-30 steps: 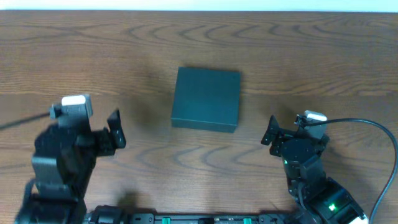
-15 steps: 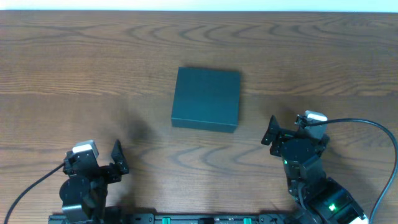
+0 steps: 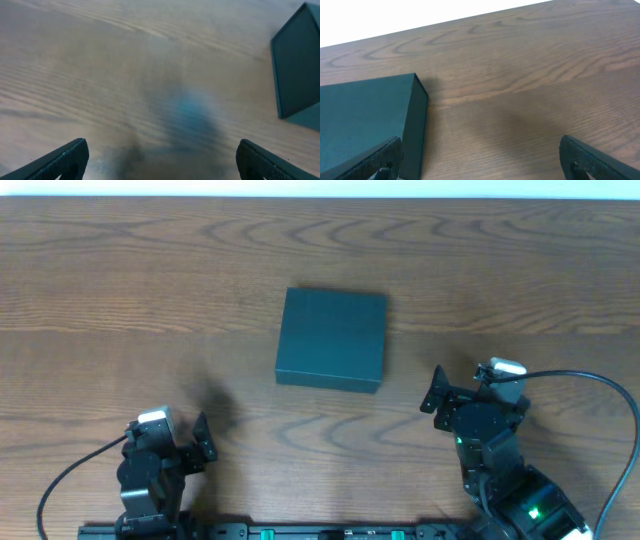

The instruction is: Pack container

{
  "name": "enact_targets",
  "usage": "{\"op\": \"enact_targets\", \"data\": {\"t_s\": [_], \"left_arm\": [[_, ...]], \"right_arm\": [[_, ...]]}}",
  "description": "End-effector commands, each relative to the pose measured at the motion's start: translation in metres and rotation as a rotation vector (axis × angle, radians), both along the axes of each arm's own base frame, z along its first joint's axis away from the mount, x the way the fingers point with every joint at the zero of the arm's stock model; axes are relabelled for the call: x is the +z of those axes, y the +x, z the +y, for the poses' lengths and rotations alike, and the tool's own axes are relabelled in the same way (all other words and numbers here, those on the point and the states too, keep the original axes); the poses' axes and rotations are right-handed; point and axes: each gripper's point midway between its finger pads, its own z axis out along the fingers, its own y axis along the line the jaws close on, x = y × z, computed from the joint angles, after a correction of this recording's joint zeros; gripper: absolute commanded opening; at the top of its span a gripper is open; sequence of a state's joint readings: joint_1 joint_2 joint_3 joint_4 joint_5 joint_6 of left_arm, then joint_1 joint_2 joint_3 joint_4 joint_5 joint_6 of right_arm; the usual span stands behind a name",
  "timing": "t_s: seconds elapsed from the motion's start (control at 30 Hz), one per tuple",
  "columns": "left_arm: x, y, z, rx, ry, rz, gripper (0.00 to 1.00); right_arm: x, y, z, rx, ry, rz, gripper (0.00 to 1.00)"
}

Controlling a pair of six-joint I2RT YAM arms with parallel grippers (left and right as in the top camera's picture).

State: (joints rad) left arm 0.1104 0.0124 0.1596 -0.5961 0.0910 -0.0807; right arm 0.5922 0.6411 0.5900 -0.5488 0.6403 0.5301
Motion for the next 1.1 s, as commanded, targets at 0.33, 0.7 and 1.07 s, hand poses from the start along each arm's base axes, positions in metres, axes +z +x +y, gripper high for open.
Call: {"op": "enact_targets", "data": {"t_s": [0.33, 0.7, 1.07], "left_arm": [[0.0006, 0.0011, 0.0006, -0.005, 0.012, -0.01, 0.95], [0.0006, 0.0011, 0.0007, -0.004, 0.012, -0.01, 0.95], [0.0006, 0.0011, 0.0007, -0.004, 0.012, -0.01, 0.95]], "right_arm": [[0.0061, 0.0012, -0.003, -0.014, -0.006, -0.015, 0.99], [0.0061, 0.0012, -0.003, -0.014, -0.006, -0.015, 0.99], [0.0112, -0.0018, -0.0091, -0.027, 0.009, -0.033, 0.99]]}}
